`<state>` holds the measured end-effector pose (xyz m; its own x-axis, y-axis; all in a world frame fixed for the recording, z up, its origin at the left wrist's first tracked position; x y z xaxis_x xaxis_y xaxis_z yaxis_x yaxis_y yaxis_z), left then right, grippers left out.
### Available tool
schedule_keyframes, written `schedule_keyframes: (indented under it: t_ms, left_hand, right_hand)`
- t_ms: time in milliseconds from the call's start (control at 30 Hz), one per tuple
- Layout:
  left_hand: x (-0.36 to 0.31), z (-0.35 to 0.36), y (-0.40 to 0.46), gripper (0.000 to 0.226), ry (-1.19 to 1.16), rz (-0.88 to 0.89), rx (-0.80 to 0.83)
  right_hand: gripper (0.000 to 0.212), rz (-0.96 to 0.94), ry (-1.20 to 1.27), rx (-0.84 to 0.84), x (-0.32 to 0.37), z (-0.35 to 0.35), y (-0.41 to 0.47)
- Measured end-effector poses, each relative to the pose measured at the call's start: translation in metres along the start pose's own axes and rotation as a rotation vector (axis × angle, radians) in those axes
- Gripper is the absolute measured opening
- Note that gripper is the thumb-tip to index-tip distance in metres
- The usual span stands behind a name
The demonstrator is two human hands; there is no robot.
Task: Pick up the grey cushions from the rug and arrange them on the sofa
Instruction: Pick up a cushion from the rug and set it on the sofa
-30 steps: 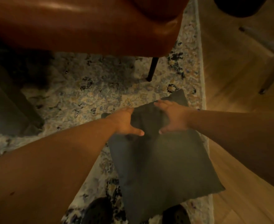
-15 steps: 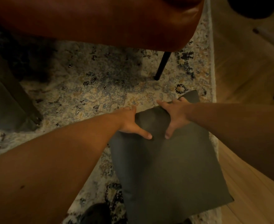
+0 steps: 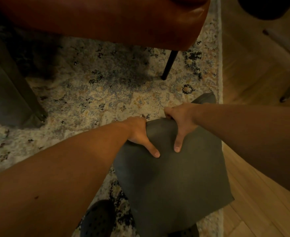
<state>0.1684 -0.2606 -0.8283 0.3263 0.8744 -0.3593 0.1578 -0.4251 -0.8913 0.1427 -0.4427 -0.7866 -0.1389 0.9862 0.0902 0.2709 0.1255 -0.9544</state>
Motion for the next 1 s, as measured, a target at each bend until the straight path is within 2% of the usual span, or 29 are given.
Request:
schedule_keyframes:
  t_ms: [67,133,267,433,567,767,1000]
  left_hand:
    - [-0.004,0.004,-0.005,0.127,0.053,0.015,-0.047]
    - [-0.007,0.011,-0.010,0.128,0.038,0.051,-0.075]
    - [-0.019,0.016,-0.032,0.126,0.042,0.097,-0.099]
    - [-0.035,0.016,-0.077,0.108,0.165,0.146,-0.242]
    - [-0.032,-0.008,-0.127,0.099,0.244,0.160,-0.316]
    - [-0.018,-0.072,-0.229,0.095,0.205,0.131,-0.341]
    - [-0.010,-0.182,-0.387,0.090,0.274,0.170,-0.449]
  right_hand:
    - [0.135,0.012,-0.026,-0.002,0.000,0.000,-0.004]
    - [0.149,0.045,-0.111,-0.010,0.002,0.003,-0.009]
    - [0.140,-0.020,-0.242,-0.117,0.004,0.015,-0.030]
    - [0.121,-0.063,-0.054,-0.182,0.007,0.022,-0.073]
    - [0.104,-0.074,-0.028,-0.376,0.025,0.010,-0.112]
    - [0.110,-0.134,-0.024,-0.508,0.067,-0.063,-0.189]
    - [0.114,-0.154,-0.190,-0.764,0.118,-0.185,-0.313]
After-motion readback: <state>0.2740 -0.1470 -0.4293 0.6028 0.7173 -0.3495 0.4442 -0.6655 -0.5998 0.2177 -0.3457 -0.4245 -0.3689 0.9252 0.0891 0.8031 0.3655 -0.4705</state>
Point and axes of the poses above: each hand's wrist, its own y-axis towards the middle knuckle, its own z-axis out of the palm, x = y × z, the point moved 1 cm from there along y, towards the middle knuckle, and after that the axes turned 10 degrees about x, right-handed, at the moved point
